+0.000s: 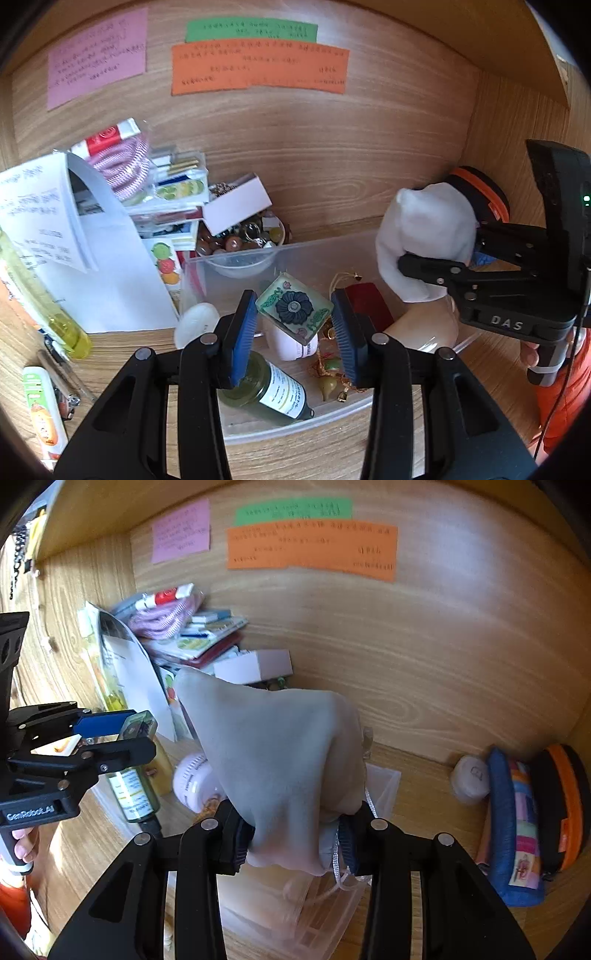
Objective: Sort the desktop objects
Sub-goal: 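Carry the bag and green tile up over the clear box, then lower bag and tile into the clear box and open both tools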
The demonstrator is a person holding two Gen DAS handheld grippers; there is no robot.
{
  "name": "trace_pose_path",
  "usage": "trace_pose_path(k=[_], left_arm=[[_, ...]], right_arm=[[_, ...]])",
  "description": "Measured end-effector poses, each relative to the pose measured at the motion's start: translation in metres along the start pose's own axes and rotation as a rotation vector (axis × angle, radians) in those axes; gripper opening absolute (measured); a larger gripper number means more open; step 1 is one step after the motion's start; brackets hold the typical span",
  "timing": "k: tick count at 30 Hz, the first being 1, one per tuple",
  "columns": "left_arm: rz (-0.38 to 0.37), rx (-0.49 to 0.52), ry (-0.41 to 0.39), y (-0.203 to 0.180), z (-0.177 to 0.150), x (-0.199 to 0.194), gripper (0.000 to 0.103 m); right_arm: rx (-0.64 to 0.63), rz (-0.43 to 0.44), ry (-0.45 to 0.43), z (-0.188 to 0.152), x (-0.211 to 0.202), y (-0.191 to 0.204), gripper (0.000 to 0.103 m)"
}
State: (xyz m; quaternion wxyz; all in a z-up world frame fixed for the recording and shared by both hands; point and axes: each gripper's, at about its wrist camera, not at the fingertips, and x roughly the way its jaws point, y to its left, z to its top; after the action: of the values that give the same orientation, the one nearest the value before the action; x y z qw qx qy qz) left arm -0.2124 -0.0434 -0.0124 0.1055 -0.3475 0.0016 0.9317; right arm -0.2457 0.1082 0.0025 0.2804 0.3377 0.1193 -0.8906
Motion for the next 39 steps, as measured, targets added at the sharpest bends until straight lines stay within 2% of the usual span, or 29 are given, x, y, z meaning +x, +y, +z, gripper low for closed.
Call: trace_pose_path(k=[15, 27, 39], left_arm=[[-0.055, 0.065, 0.067, -0.020, -0.014, 0.030, 0.040], [-0.066, 0.077, 0.097, -0.021, -0.020, 0.038, 0.040], [-0.088, 0.052, 0.084, -0.018, -0.017, 0.030, 0.042]], right_arm=[[-0.010, 0.001, 0.082, -0.019, 0.040, -0.004, 0.036], [-0.106, -0.071, 0.085, -0.024, 0.050, 0.008, 0.042], [-0.106, -0.088, 0.027, -0.020, 0.036, 0.007, 0.072]])
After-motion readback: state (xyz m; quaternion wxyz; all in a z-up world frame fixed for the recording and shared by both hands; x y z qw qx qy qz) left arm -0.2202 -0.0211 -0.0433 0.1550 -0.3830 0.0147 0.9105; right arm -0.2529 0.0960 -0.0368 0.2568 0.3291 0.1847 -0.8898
